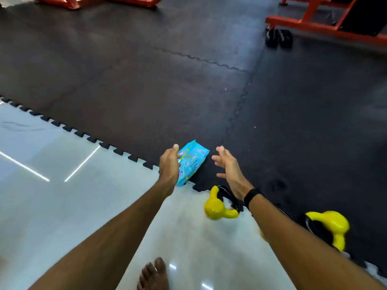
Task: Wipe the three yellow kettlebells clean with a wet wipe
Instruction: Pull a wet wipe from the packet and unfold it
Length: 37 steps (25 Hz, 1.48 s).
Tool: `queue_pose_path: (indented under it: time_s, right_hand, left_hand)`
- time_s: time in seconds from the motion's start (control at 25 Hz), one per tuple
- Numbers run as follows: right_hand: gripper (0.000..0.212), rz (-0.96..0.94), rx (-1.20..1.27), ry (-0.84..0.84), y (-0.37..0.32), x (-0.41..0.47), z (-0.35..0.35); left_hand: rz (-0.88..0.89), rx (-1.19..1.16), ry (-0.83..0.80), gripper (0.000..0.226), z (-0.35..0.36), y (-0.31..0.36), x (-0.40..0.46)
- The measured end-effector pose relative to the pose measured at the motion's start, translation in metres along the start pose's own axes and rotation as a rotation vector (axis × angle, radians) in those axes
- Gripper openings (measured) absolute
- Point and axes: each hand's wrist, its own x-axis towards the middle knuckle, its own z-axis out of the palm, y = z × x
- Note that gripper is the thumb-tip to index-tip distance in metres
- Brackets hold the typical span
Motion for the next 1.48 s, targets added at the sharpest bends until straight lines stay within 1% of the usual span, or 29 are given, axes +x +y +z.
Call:
queue_pose_path:
  time_s: [0.04,0.08,0.16,0.24,0.32,0.44,0.6,0.64,0.72,0.8,0.84,0.92,1.0,1.04,1.08,1.16,1.24,1.32,1.48]
  right_hand:
    - [0.034,0.009,0.003,0.004,0.009,0.013,0.010]
    - [0.031,0.018,0.001,0.019,0.019,0.030,0.017]
    - [0.037,0.060,-0.030,0.003,0.039,0.055,0.030]
    - [0.038,0.109,-0.069,-0.022,0.059,0.081,0.046]
    - [0.037,0.144,-0.112,-0.032,0.076,0.104,0.058]
    - [0.042,0.151,-0.160,0.014,0.098,0.135,0.069]
    - [0.055,0.096,-0.387,0.084,0.108,0.157,0.078]
    - [0.058,0.075,-0.387,0.091,0.109,0.159,0.079]
    - [0.061,0.047,-0.247,0.071,0.108,0.160,0.082]
    - [0.059,0.040,-0.107,-0.011,0.105,0.155,0.089]
    - [0.057,0.023,-0.106,-0.033,0.105,0.152,0.093]
    - [0.057,-0.041,-0.261,0.009,0.106,0.151,0.100]
    - [0.060,-0.115,-0.537,0.085,0.103,0.152,0.098]
    - [0.061,-0.152,-0.689,0.097,0.100,0.153,0.094]
    - [0.061,-0.192,-0.853,0.077,0.098,0.154,0.089]
    - [0.054,-0.281,-1.187,0.015,0.095,0.156,0.079]
    - [0.047,-0.349,-1.444,-0.023,0.097,0.158,0.070]
    - [0.045,-0.373,-1.546,-0.023,0.100,0.161,0.067]
    - [0.033,-0.387,-1.584,0.029,0.106,0.164,0.069]
  left_hand:
    - [0.009,0.029,0.005,0.032,-0.002,-0.005,0.009]
    - [0.028,0.071,0.028,0.029,-0.003,-0.015,0.026]
    - [0.065,0.232,0.038,0.027,-0.008,-0.040,0.054]
    - [0.087,0.422,-0.019,0.027,-0.011,-0.062,0.082]
    - [0.107,0.568,-0.101,0.039,-0.010,-0.077,0.102]
    - [0.172,0.681,-0.172,0.054,0.000,-0.091,0.121]
    - [0.214,0.818,-0.256,0.073,0.005,-0.106,0.140]
    - [0.225,0.863,-0.266,0.077,0.006,-0.108,0.142]
    - [0.250,0.912,-0.242,0.083,0.008,-0.109,0.145]
    - [0.264,0.930,-0.225,0.090,0.011,-0.110,0.145]
    - [0.274,0.956,-0.227,0.091,0.012,-0.110,0.144]
    - [0.288,0.999,-0.237,0.088,0.013,-0.111,0.142]
    - [0.326,1.023,-0.245,0.084,0.010,-0.115,0.137]
    - [0.353,1.048,-0.249,0.084,0.007,-0.117,0.134]
    - [0.381,1.101,-0.255,0.084,0.004,-0.121,0.131]
    - [0.441,1.265,-0.259,0.086,-0.002,-0.132,0.129]
    - [0.463,1.343,-0.244,0.086,-0.004,-0.142,0.126]
    - [0.451,1.306,-0.222,0.084,-0.004,-0.146,0.124]
    - [0.422,1.139,-0.114,0.065,0.005,-0.140,0.108]
